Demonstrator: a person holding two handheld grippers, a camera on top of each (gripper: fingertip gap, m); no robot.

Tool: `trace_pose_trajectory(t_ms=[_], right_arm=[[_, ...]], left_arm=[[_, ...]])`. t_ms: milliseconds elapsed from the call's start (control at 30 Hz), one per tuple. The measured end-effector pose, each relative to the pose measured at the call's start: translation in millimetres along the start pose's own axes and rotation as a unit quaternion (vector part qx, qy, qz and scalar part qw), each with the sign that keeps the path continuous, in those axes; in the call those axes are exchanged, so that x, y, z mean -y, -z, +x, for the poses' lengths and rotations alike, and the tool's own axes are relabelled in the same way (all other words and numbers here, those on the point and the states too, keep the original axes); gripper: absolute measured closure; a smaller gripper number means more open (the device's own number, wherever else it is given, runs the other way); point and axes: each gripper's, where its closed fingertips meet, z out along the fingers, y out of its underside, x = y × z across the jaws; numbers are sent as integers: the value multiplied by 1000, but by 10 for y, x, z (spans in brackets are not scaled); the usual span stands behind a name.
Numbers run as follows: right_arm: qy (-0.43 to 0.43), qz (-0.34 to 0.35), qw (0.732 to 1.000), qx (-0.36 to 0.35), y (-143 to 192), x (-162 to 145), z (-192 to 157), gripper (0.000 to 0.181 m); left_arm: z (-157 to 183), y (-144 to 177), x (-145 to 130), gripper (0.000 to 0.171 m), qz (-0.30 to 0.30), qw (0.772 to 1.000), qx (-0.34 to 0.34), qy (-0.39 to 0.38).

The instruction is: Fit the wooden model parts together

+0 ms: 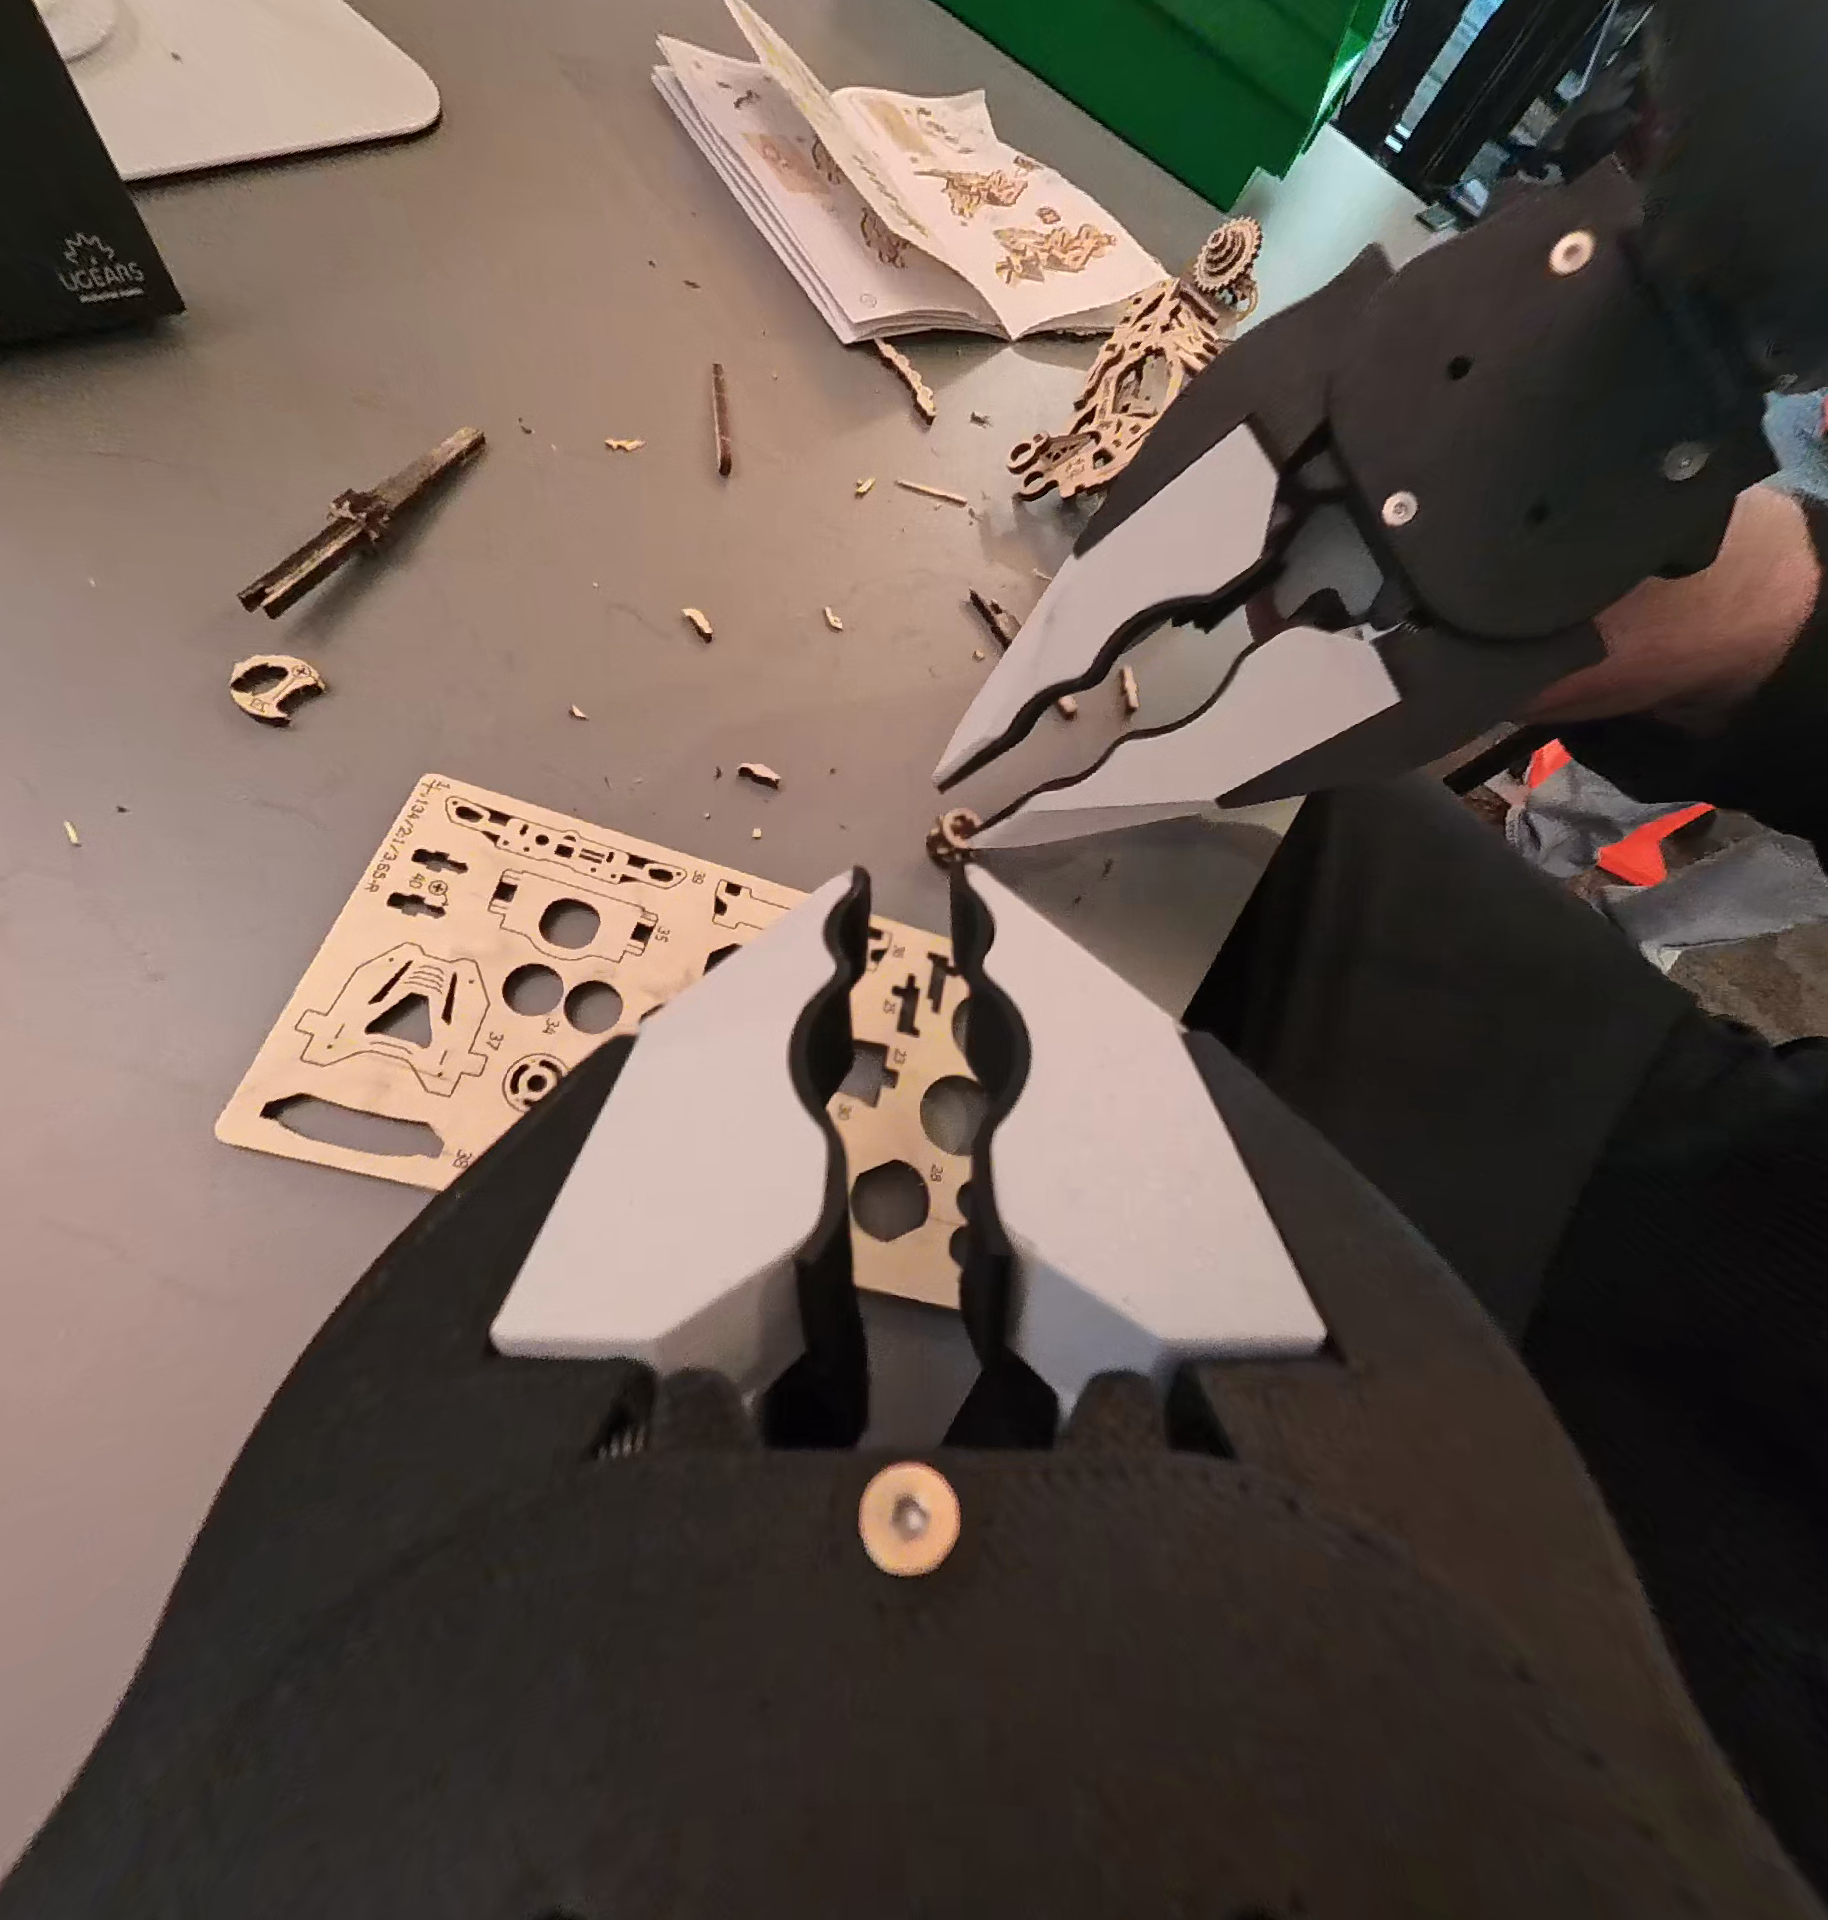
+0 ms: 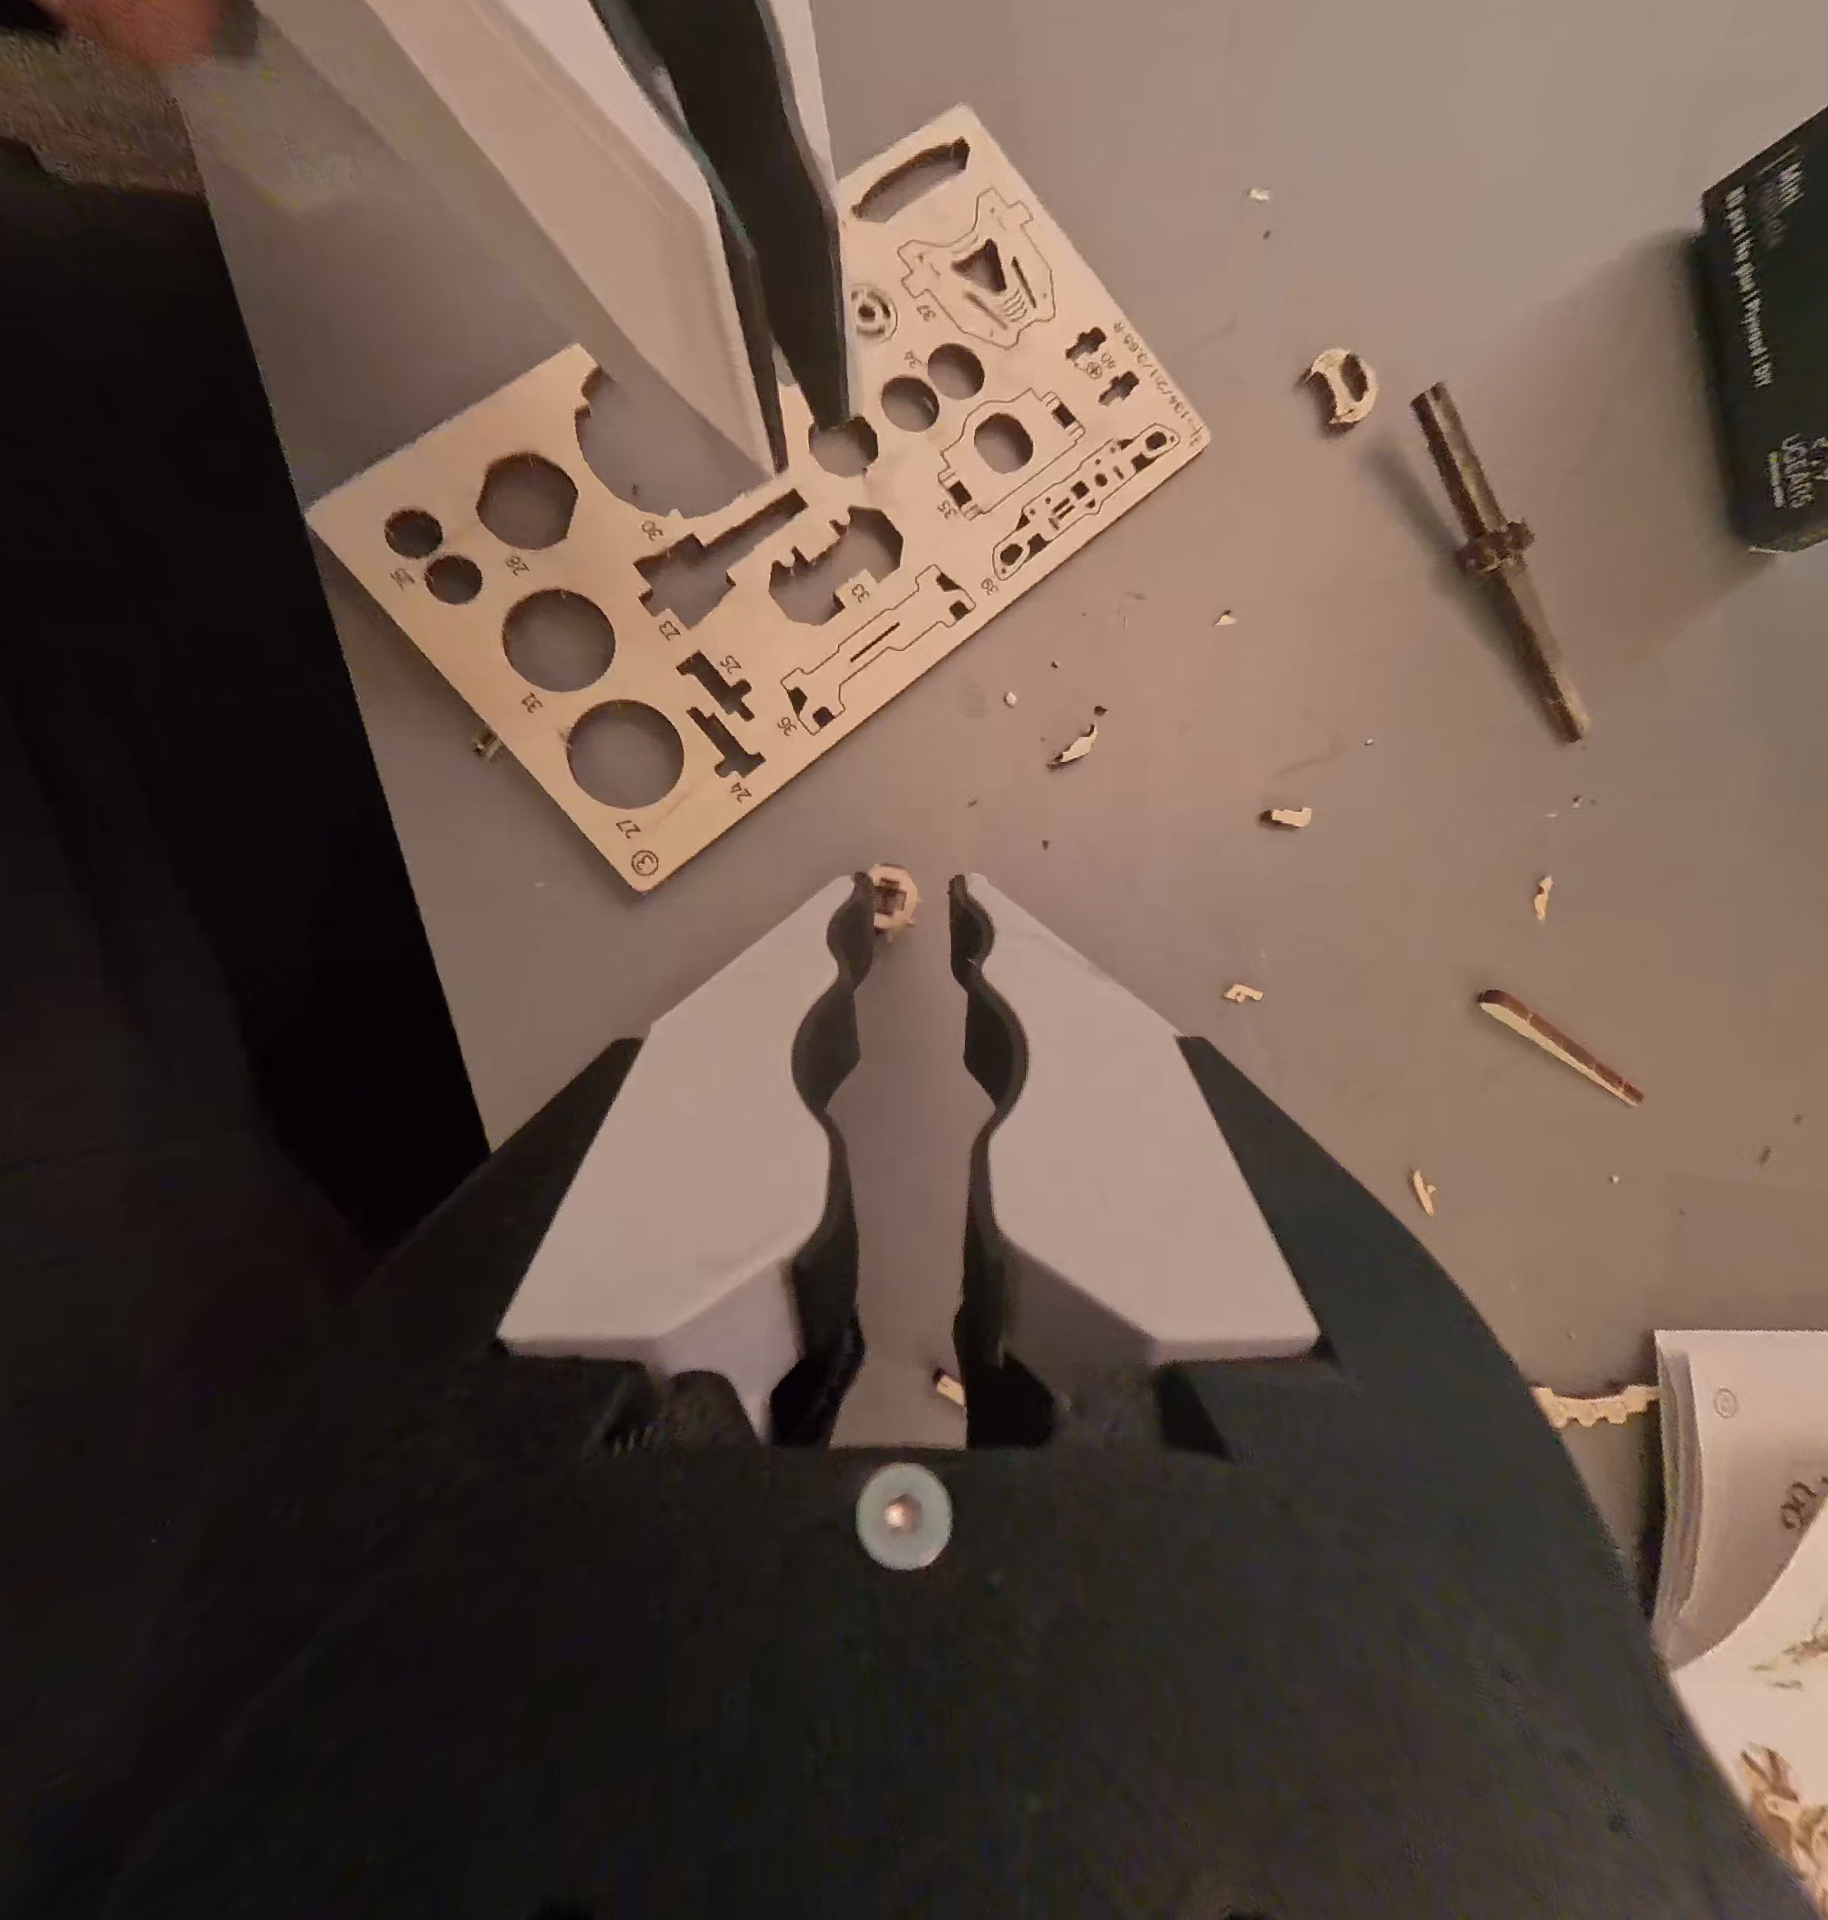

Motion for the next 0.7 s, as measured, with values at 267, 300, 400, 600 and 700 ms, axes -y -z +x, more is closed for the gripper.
trace_pose_trajectory(t_ms=[267, 300, 400, 600, 700], right_arm=[[-10, 10, 1000, 15, -14, -8, -28, 181], [-12, 10, 1000, 14, -13, -11, -21, 181], [-20, 7, 1000, 5, 12, -15, 27, 171], [-19, 5, 1000, 8, -10, -53, 13, 166], [-15, -6, 1000, 8, -41, -100, -3, 171]], left_arm=[[-52, 44, -1, 159, 5, 1000, 1, 2], [-52, 38, -9, 159, 4, 1000, -1, 3], [-53, 22, -27, 159, 3, 1000, -4, 4], [-58, 30, -20, 159, 4, 1000, -9, 4], [-67, 29, -27, 159, 4, 1000, -10, 5]])
